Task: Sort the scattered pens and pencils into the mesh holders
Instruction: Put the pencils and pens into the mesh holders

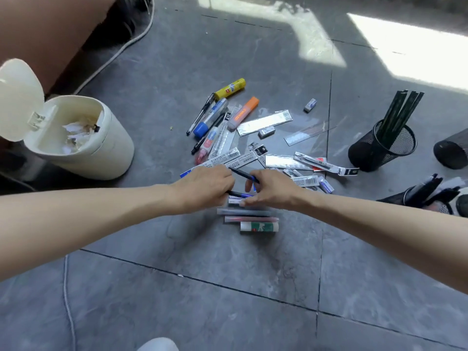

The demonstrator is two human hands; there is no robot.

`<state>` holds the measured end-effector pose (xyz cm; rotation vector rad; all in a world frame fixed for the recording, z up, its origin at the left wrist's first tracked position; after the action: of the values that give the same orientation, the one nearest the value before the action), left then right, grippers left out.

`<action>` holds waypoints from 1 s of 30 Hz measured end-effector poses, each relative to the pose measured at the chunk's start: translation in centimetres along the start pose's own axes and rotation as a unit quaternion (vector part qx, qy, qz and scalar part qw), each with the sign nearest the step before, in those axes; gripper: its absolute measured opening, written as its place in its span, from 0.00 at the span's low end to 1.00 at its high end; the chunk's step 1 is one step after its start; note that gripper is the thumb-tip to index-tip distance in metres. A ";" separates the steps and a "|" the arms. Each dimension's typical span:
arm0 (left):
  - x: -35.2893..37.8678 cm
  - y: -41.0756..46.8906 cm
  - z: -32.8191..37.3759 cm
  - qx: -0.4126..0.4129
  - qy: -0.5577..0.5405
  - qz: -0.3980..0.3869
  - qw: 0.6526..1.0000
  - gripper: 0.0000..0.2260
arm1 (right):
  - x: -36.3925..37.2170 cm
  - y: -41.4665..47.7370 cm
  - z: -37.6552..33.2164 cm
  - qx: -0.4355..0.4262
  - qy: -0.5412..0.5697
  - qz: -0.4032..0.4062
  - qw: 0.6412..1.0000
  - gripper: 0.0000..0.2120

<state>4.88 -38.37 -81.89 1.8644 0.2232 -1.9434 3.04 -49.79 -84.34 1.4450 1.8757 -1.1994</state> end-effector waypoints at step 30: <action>-1.1 2.6 3.2 0.137 0.091 0.022 0.986 0.03 | 2.2 -4.2 3.6 0.271 0.460 -0.177 0.827 0.28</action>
<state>3.03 -41.75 -80.09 2.2054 -0.0338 -1.8515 -2.10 -51.99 -86.37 2.3694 2.6529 -1.4141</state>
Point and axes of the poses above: each hand's wrist, its own y-axis towards the middle knuckle, its own x-axis out of the palm, z = x × y, the point moved 7 cm from there along y, towards the middle knuckle, and after that the axes turned 10 degrees about z, right-handed, at the moved point
